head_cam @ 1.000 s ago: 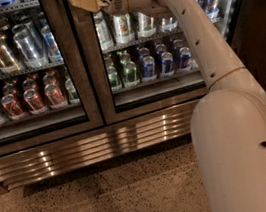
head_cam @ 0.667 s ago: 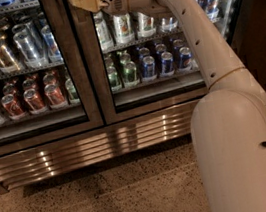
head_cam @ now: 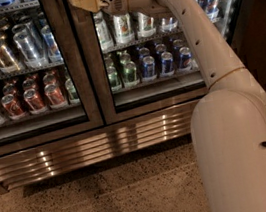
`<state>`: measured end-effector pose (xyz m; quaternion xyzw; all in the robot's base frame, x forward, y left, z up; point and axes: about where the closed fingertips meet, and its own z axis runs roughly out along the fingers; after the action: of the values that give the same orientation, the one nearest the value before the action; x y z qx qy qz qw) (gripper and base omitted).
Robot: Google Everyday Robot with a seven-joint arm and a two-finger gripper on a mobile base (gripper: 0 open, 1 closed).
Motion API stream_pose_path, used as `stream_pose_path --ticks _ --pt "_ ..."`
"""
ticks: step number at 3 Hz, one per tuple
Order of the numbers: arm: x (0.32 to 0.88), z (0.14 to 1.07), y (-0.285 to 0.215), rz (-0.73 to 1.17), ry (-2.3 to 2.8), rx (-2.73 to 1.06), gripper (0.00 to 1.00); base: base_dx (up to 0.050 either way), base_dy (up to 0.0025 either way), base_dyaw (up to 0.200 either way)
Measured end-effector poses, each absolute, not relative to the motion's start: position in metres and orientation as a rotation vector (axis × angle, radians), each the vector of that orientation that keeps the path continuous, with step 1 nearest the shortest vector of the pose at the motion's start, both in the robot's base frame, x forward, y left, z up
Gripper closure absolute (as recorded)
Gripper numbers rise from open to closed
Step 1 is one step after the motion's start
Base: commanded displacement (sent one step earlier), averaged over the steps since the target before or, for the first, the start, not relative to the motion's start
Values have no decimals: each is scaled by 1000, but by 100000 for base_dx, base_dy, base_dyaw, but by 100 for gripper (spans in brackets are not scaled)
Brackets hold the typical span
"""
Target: Open right fridge door
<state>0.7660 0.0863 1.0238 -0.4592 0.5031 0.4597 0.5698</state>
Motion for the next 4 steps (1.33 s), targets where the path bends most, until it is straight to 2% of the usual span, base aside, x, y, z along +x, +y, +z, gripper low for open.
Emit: stream_pose_path --ticks 2,3,4 --pt "766 1024 86 1079 1181 -1078 13 0 0 0" --pt "766 1024 86 1079 1181 -1078 0 0 0 0" --pt "766 1024 86 1079 1181 -1078 0 0 0 0"
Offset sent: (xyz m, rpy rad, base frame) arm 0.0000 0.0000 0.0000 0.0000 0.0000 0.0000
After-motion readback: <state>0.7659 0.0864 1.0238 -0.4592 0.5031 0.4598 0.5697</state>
